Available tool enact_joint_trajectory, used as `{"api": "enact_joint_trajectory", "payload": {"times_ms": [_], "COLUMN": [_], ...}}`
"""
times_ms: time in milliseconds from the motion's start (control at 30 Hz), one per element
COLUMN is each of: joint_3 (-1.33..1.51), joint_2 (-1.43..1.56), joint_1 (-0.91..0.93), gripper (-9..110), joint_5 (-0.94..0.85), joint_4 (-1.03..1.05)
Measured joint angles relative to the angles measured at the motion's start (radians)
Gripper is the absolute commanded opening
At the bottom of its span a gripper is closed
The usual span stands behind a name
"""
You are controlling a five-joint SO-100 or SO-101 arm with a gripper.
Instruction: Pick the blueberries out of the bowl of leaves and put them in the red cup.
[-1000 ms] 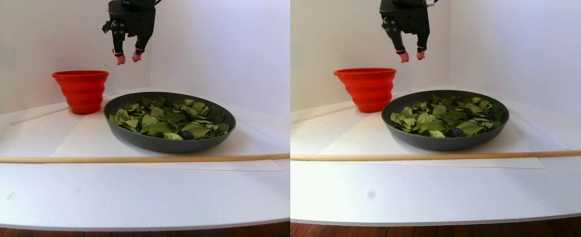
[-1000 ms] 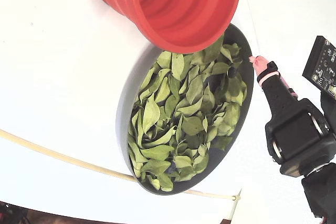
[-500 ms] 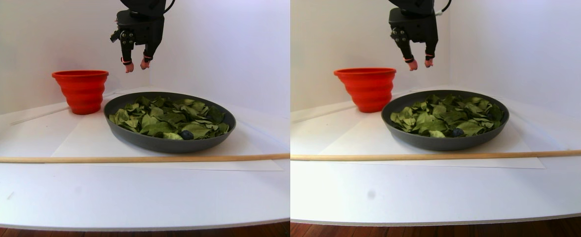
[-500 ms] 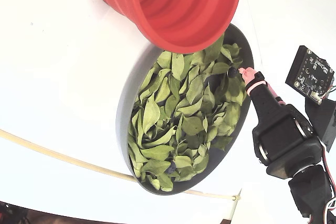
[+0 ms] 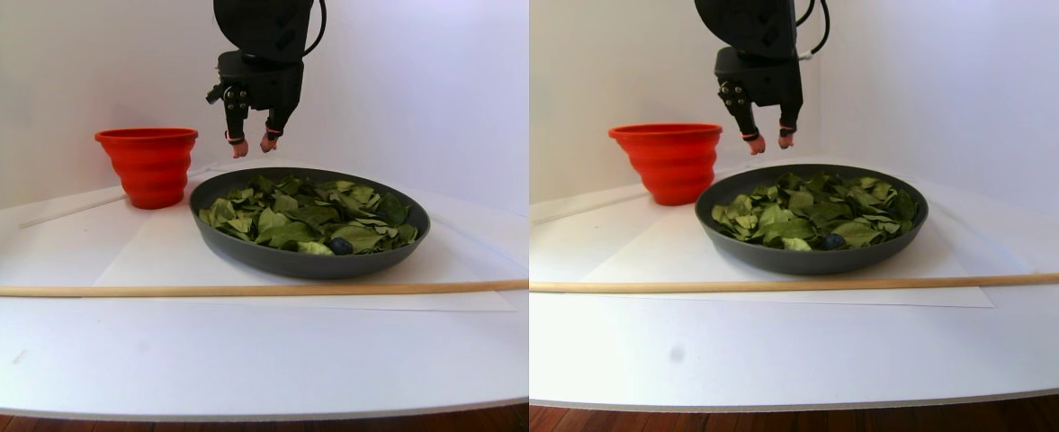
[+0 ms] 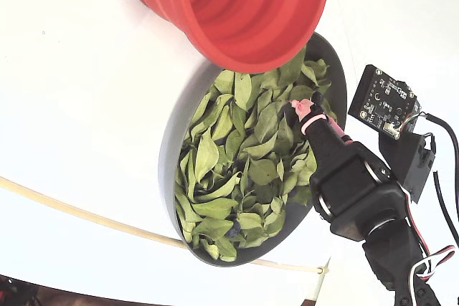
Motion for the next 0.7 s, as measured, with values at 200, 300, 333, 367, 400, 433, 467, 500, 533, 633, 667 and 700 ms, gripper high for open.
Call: {"api": "enact_joint_trajectory", "payload": {"times_ms": [200,300,333,367,400,433,467,500,533,633,667,700], "joint_3": [-0.043,-0.064,-0.071,-0.078,-0.083,-0.092,-0.098,-0.107,-0.115,-0.137,-0.143,-0.149], "joint_2": [-0.044,-0.069,-0.077,-0.084,-0.094,-0.101,-0.107,-0.117,-0.123,-0.143,-0.15,-0.158], "joint_1": [0.0,0.0,0.0,0.0,0.0,0.0,0.0,0.0,0.0,-0.002,-0.002,-0.002], "gripper": [15,15,15,15,15,15,15,15,15,15,15,15], "joint_5": [0.014,0.017,0.017,0.017,0.017,0.017,0.017,0.017,0.017,0.018,0.025,0.028], "joint_4": [-0.012,-0.023,-0.026,-0.031,-0.034,-0.035,-0.037,-0.037,-0.037,-0.037,-0.037,-0.037]}}
